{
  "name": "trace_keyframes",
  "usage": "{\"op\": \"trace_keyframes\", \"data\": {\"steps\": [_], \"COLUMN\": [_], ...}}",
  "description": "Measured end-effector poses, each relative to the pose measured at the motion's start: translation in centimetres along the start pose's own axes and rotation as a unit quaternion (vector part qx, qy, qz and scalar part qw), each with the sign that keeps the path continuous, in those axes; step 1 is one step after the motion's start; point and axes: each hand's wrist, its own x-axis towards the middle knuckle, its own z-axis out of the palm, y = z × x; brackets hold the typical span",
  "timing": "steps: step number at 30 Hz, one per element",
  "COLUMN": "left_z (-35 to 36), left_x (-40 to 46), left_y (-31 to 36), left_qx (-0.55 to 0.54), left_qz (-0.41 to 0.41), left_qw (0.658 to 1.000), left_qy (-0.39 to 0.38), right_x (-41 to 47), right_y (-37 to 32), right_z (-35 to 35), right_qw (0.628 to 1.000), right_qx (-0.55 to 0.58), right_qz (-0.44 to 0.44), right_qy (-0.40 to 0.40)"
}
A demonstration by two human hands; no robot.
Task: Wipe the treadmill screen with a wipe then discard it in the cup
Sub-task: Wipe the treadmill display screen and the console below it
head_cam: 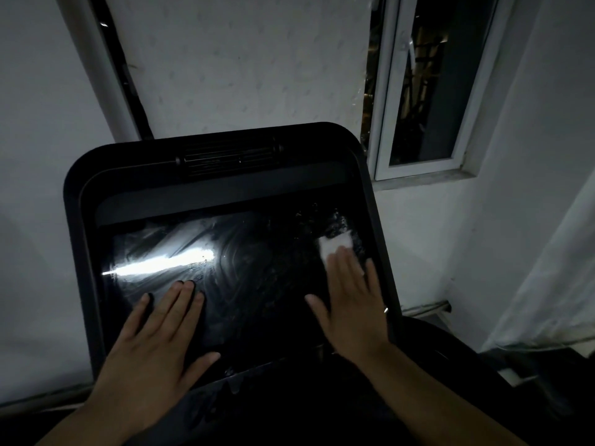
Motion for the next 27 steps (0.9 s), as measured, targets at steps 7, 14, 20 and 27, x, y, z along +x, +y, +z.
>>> {"op": "trace_keyframes", "data": {"steps": [7, 14, 20, 27], "left_z": [0.2, 0.1, 0.3, 0.1], "left_x": [0.0, 0.0, 0.0, 0.0], "left_y": [0.1, 0.3, 0.5, 0.5], "left_qx": [0.004, 0.005, 0.007, 0.005], "left_qz": [0.0, -0.004, -0.007, -0.011], "left_qw": [1.0, 1.0, 1.0, 1.0], "left_qy": [0.01, 0.012, 0.012, 0.014], "right_x": [-0.7, 9.4, -0.1, 6.1], "right_y": [0.4, 1.1, -0.3, -3.0], "right_z": [0.5, -2.2, -0.7, -1.8], "right_qw": [1.0, 1.0, 0.998, 0.994], "right_qx": [0.016, 0.01, 0.039, 0.027], "right_qz": [-0.005, 0.008, -0.052, -0.109], "right_qy": [-0.002, -0.021, -0.011, 0.006]}}
